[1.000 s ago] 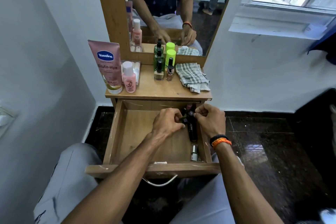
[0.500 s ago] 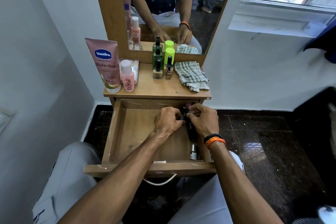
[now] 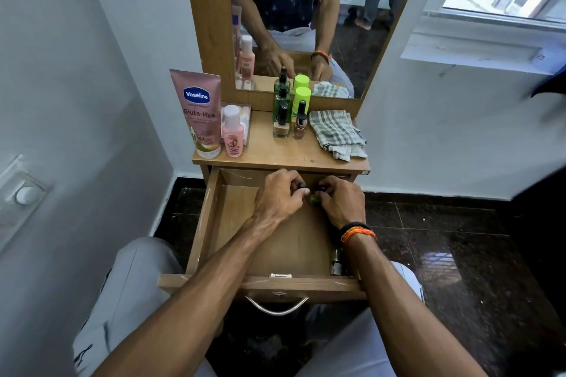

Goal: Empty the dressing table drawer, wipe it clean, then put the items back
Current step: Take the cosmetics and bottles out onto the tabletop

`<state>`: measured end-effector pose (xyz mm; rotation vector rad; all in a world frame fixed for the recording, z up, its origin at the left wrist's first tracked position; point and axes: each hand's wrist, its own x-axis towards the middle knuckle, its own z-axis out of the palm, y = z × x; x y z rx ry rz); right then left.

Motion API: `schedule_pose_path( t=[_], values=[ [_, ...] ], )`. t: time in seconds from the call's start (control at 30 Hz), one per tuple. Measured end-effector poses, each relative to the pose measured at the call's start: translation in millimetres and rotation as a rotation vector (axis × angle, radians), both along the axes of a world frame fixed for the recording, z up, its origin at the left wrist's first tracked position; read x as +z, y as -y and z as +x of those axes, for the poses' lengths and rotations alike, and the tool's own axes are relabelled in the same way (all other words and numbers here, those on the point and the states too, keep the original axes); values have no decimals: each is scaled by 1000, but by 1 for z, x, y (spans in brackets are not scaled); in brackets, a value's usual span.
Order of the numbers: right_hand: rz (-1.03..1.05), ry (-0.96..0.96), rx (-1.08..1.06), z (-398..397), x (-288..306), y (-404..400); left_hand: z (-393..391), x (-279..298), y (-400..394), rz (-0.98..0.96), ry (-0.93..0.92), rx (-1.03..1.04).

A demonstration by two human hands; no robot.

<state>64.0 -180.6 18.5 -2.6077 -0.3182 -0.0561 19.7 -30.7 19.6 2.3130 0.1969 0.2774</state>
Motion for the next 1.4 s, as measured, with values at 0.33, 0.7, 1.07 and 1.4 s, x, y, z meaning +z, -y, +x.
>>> schedule_pose_path(
  t=[0.33, 0.7, 1.07, 1.4],
  values=[
    [126, 123, 24, -5, 38, 7, 3, 27, -26, 0, 196, 15],
    [232, 272, 95, 21, 99, -16, 28, 53, -45, -10, 270, 74],
    [210, 268, 117, 61, 95, -50, 52, 60, -51, 38, 291, 147],
    [206, 325, 137, 72, 86, -64, 58, 53, -52, 52, 322, 159]
  ],
)
